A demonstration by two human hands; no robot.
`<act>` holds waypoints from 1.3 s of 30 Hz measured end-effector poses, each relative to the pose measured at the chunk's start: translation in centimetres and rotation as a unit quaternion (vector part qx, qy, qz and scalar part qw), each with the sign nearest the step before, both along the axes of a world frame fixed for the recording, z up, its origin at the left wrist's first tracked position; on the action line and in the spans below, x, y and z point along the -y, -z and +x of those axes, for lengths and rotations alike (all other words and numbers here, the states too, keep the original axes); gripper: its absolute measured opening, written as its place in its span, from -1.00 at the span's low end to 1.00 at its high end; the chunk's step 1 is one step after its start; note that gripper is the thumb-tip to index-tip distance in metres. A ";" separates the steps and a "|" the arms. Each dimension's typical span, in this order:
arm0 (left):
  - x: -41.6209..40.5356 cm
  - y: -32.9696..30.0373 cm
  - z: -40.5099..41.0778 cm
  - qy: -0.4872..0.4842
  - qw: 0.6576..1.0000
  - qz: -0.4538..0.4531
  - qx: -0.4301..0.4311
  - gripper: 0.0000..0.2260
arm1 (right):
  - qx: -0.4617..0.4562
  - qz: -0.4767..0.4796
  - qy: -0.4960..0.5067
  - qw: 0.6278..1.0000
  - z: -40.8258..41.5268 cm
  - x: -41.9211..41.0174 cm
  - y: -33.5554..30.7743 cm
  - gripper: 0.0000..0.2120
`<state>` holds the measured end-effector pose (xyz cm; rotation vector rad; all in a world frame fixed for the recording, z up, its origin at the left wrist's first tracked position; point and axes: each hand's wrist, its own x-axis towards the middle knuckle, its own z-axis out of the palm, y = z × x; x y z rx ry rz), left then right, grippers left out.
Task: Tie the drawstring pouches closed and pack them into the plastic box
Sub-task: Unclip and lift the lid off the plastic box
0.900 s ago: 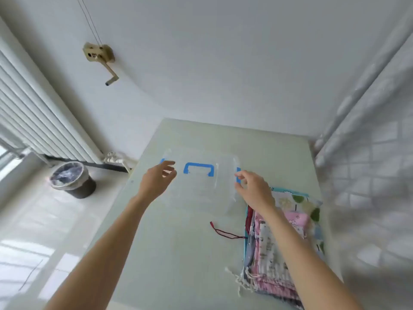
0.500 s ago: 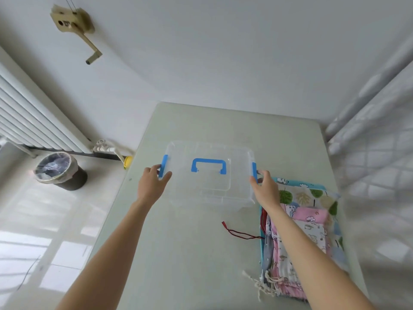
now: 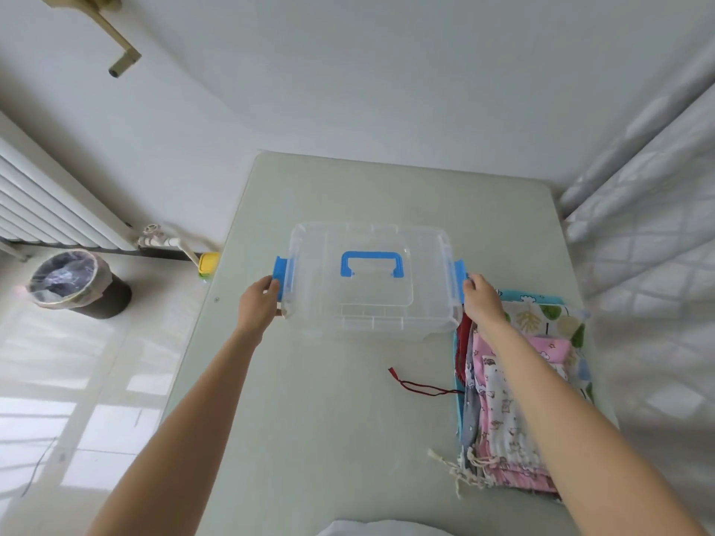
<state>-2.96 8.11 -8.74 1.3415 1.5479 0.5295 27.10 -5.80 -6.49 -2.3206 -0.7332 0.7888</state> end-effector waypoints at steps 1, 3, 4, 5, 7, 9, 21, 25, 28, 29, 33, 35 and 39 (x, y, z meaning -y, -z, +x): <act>0.0 0.0 0.0 -0.002 1.000 0.009 -0.029 -0.66 | -0.006 -0.010 0.004 1.000 0.1 0.2 0.0 -0.63; 0.2 -0.2 0.0 -0.005 0.991 0.072 -0.110 -0.62 | 0.011 0.006 -0.002 1.000 0.0 0.8 0.0 -0.60; 0.5 -0.4 0.0 -0.003 0.985 0.113 -0.134 -0.63 | 0.039 0.029 -0.017 0.999 -0.4 1.1 -0.2 -0.60; 0.8 -0.8 0.1 0.006 0.979 0.141 -0.148 -0.64 | 0.070 0.058 -0.040 0.995 -0.9 1.5 -0.5 -0.61; 1.5 -1.1 0.5 0.041 0.970 0.156 -0.183 -0.63 | 0.121 0.102 -0.104 0.982 -2.2 2.2 -0.8 -0.63; 2.4 -1.2 0.8 0.072 0.969 0.133 -0.198 -0.58 | 0.149 0.100 -0.145 0.973 -3.5 2.8 -0.5 -0.60; 3.7 -5.3 0.4 0.053 0.970 0.224 0.080 -0.52 | -0.036 0.194 0.040 0.980 -3.6 2.8 -3.8 -0.50; 6.1 -5.9 -2.9 -0.042 0.976 0.195 0.089 -0.66 | 0.001 0.226 -0.018 0.974 -5.3 3.9 -6.0 -0.53; 8.7 -4.5 -6.9 -0.070 0.985 0.154 0.017 -0.72 | -0.030 0.214 -0.090 0.972 -7.6 5.9 -5.4 -0.59; 9.7 -3.8 -8.4 -0.076 0.986 0.147 -0.008 -0.72 | -0.050 0.204 -0.111 0.971 -8.6 6.8 -4.4 -0.60; 13.5 -1.3 -12.6 -0.099 0.984 0.138 -0.063 -0.77 | -0.077 0.129 -0.150 0.977 -11.4 9.9 -0.2 -0.62; 15.3 0.1 -14.0 -0.107 0.984 0.119 -0.079 -0.80 | -0.108 0.067 -0.147 0.981 -12.1 10.7 2.1 -0.69; 17.1 3.5 -14.9 -0.068 0.987 0.033 -0.143 -0.68 | -0.141 -0.067 -0.173 0.973 -13.6 11.7 5.5 -0.59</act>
